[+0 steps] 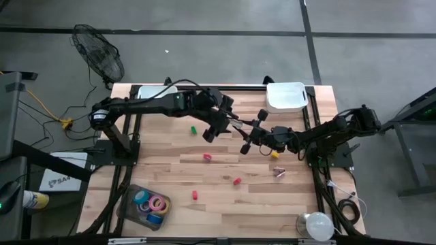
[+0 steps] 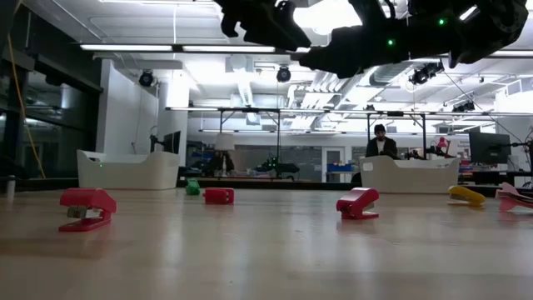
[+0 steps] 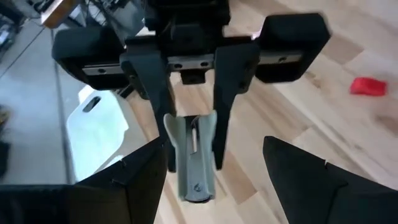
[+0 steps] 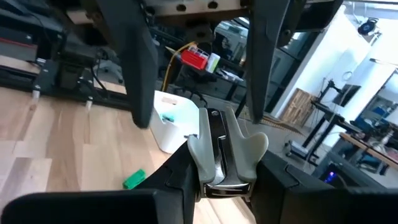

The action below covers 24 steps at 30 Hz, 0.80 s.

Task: Pick and place Stapler, Stapler remover, tape
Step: Put the gray staple remover into the left white bin

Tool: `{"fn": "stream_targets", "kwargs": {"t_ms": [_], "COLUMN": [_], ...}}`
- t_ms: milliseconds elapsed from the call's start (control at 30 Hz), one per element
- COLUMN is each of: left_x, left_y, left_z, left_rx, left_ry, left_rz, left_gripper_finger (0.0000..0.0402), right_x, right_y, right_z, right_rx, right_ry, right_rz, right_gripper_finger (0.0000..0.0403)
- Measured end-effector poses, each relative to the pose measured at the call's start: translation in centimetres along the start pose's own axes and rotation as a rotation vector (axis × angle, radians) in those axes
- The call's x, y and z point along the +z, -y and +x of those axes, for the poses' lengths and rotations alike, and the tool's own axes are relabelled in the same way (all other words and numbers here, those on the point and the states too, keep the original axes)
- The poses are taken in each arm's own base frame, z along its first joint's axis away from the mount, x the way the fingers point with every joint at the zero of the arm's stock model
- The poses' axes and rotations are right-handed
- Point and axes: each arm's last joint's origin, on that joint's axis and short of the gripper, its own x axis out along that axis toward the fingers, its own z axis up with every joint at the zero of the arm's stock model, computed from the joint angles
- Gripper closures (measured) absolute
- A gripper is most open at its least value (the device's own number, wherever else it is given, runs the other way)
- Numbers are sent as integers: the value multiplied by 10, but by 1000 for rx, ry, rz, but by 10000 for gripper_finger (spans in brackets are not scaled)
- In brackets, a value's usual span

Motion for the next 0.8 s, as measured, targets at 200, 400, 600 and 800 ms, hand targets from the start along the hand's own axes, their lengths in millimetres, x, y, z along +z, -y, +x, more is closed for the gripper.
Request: {"fn": "stream_targets", "kwargs": {"t_ms": [200, 400, 600, 800], "left_x": [3, 3, 3, 3], "left_y": [3, 3, 3, 3], "left_z": [1, 1, 1, 1], "left_rx": [53, 57, 51, 48], "left_ry": [-63, -67, -60, -56], "left_rz": [13, 10, -4, -22], "left_gripper_finger": [144, 144, 144, 147], "right_x": [3, 6, 7, 7], "right_y": [-4, -8, -6, -6], "right_z": [-3, -5, -5, -5], "right_rx": [27, 21, 7, 8], "right_ry": [24, 34, 41, 46], "right_rz": [-2, -27, -27, -33], "right_gripper_finger": [308, 308, 308, 308]}}
